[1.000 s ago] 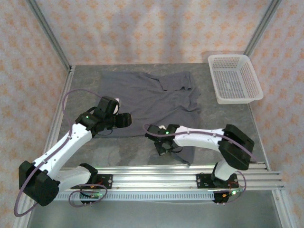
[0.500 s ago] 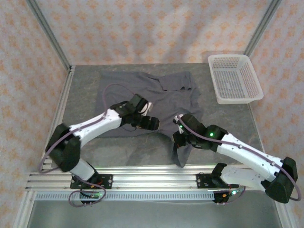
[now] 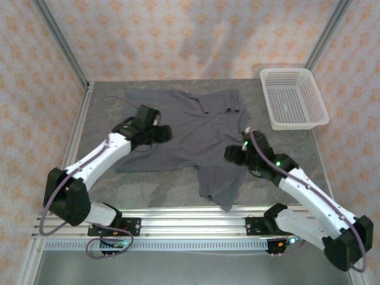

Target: Fold the inside-out t-shirt

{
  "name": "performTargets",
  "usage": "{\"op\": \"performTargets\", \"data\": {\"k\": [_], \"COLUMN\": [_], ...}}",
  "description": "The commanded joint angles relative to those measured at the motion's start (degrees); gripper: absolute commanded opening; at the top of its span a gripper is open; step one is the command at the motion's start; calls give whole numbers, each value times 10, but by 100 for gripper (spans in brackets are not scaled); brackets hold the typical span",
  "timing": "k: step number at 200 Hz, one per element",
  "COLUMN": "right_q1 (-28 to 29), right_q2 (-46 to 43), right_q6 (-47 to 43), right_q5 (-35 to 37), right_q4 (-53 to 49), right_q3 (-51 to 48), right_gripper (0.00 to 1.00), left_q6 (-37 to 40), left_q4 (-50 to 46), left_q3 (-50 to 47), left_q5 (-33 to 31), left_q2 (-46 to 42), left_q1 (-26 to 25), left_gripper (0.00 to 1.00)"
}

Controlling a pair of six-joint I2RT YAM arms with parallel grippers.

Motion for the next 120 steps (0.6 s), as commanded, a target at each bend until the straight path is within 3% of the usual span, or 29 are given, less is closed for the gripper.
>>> {"op": "performTargets", "data": {"k": [1,3,13,64,120], "right_q1": [-68,-72,-97,-152,-218], "right_q2": [122,137,193,397,466], "right_q6": [72,75,79,125,148], "right_q5": [126,129,113,62,85], "right_q4": [39,44,74,149,95], "right_q3": [4,6,16,74,135], "right_gripper": [20,15,0,0,0], "left_q6": [-19,-19,-18,-77,-104], "left_q4": [-43,-45,-52,-40,-59], "left_q3": [-16,-13,5,80,139], "left_q5": [-61,-61,-58,-43,-56], "left_q2": [26,30,58,223,336], "left_q1": [76,81,99,152,184], "left_gripper": [5,0,0,0,0]}}
